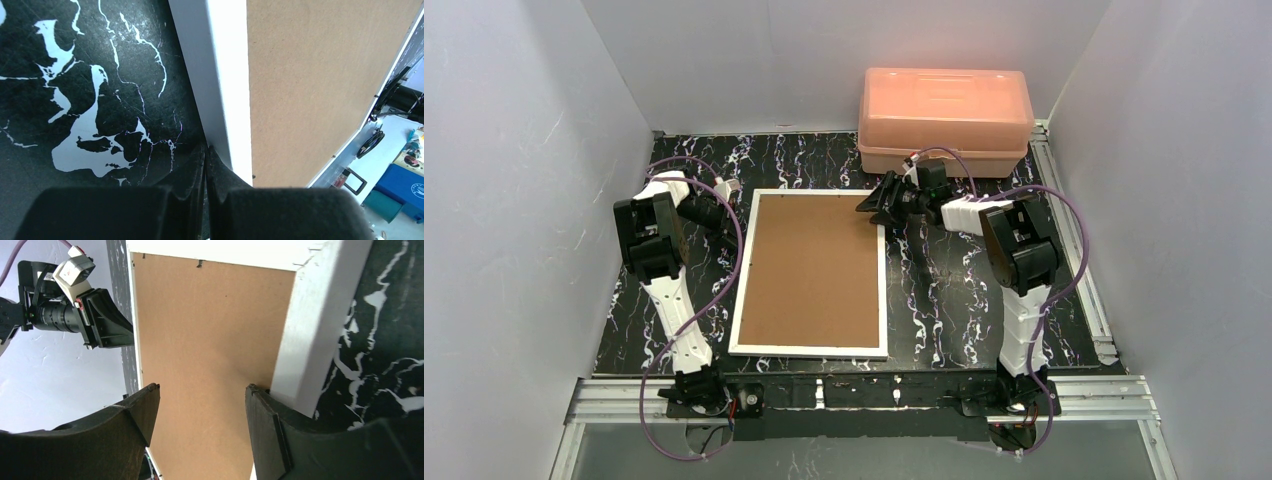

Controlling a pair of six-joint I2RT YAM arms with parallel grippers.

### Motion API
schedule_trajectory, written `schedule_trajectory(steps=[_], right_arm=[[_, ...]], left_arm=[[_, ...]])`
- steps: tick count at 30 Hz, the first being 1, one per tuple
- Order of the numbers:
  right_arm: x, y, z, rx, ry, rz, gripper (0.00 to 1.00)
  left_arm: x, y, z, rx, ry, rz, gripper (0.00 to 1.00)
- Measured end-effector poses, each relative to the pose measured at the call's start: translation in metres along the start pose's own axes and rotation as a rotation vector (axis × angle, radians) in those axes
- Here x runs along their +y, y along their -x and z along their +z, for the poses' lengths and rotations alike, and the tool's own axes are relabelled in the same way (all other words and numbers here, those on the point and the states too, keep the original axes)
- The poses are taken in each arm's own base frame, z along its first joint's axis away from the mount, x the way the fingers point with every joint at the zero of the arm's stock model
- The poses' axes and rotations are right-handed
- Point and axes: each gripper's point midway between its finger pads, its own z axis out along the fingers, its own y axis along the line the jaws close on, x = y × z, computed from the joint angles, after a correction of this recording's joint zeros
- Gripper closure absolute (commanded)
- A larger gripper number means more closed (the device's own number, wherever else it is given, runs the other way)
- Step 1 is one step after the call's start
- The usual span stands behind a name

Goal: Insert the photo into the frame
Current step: Install the photo frame at the center of the board.

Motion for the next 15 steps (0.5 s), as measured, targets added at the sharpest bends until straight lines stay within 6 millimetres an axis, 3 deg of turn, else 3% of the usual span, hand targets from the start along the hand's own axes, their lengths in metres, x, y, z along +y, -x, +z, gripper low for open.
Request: schedule_trajectory(steps=[6,15], right_arm=[[0.0076,-0.0079,0.0073,0.016,0.021,-0.019,0.28],[0.0101,-0.0049,0.0018,0.039,0.036,0.011,0.27]], left_arm=[[-0.0005,0.0000,-0.0001,0.003,0.001,0.008,1.00],[-0.0009,0.0000,-0.0008,0.011,0.009,0.015,1.00]])
